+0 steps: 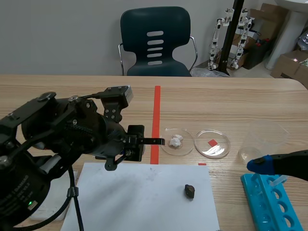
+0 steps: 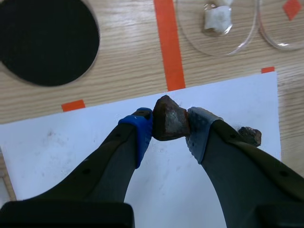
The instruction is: Put the middle mineral back
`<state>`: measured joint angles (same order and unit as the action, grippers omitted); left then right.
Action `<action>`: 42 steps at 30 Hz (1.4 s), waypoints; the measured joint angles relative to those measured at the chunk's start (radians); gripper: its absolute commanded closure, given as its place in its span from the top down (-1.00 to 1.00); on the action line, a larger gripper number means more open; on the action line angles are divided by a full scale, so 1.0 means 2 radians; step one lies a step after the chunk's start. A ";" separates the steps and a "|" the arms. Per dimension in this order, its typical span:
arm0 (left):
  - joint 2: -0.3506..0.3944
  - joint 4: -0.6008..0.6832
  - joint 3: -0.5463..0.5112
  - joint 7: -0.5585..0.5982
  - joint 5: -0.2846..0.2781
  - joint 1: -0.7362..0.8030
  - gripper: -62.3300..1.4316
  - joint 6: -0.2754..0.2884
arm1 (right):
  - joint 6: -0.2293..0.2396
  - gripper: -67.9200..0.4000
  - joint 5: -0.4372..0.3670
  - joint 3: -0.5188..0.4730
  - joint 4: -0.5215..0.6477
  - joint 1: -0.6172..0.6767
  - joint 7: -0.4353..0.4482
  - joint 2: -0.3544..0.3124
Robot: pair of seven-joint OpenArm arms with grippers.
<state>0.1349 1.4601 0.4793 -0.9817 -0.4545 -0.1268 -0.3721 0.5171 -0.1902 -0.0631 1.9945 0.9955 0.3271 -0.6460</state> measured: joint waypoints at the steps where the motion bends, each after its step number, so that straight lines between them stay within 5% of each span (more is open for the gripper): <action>1: -0.001 -0.006 0.000 -0.012 0.000 -0.006 -0.55 -0.012 | 0.000 1.00 0.000 0.000 0.000 0.000 0.000 0.000; 9: -0.017 -0.074 -0.001 -0.085 0.000 -0.038 -0.55 -0.033 | 0.000 1.00 0.000 0.000 0.000 0.000 0.000 0.000; 22: -0.044 -0.163 -0.001 -0.094 0.017 -0.054 -0.55 -0.036 | 0.000 1.00 0.000 0.000 0.000 0.000 0.000 0.000; 29: -0.058 -0.171 -0.001 -0.094 0.041 -0.057 -0.55 -0.035 | 0.000 1.00 0.000 0.000 0.000 0.000 0.000 0.000; 42: -0.065 -0.172 0.002 -0.102 0.042 -0.057 -0.55 -0.031 | 0.000 1.00 0.000 0.000 0.000 0.000 0.000 0.000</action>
<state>0.0055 1.1164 0.4843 -1.1866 -0.3710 -0.2413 -0.4335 0.5171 -0.1905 -0.0631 1.9945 0.9955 0.3271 -0.6460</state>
